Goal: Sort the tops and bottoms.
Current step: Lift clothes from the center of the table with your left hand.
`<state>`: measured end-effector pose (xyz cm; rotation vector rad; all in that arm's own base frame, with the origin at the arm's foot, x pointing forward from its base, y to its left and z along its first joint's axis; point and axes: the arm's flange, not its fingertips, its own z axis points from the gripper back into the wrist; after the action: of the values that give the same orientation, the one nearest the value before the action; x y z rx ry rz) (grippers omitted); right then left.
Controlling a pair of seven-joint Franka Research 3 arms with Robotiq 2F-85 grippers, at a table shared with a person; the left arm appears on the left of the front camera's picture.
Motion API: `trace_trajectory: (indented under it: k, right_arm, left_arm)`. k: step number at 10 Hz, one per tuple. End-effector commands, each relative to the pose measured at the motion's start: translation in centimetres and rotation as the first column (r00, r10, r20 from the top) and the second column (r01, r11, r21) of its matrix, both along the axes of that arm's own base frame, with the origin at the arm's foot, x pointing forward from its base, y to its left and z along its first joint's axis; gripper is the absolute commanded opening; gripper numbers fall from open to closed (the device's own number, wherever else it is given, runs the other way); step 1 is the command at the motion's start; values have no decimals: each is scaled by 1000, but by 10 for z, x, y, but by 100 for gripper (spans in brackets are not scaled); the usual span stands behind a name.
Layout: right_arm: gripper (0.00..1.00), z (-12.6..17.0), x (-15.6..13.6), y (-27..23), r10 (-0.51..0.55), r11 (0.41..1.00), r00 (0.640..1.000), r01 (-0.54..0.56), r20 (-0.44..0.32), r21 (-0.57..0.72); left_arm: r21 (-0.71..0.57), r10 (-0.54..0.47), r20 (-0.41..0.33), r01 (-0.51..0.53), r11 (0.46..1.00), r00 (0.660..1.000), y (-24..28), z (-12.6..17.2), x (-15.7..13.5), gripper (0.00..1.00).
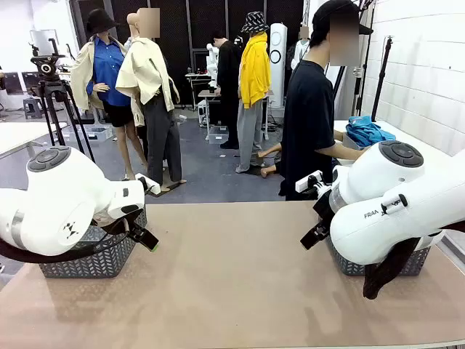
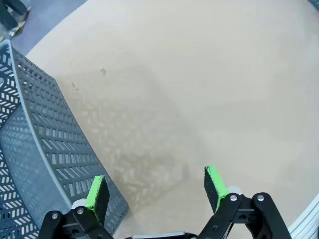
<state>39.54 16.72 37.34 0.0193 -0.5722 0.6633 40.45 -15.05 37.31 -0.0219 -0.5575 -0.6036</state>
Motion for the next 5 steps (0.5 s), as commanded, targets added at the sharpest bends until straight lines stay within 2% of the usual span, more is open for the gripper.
trace_trajectory:
  k: [1, 5]
  right_arm:
    - [100, 0, 0, 0, 0, 1000, 1000, 0, 0, 0]
    - [100, 0, 0, 0, 0, 1000, 1000, 0, 0, 0]
  left_arm:
    - [0, 0, 0, 0, 1000, 1000, 0, 0, 0, 100]
    - [0, 0, 0, 0, 1000, 1000, 0, 0, 0, 100]
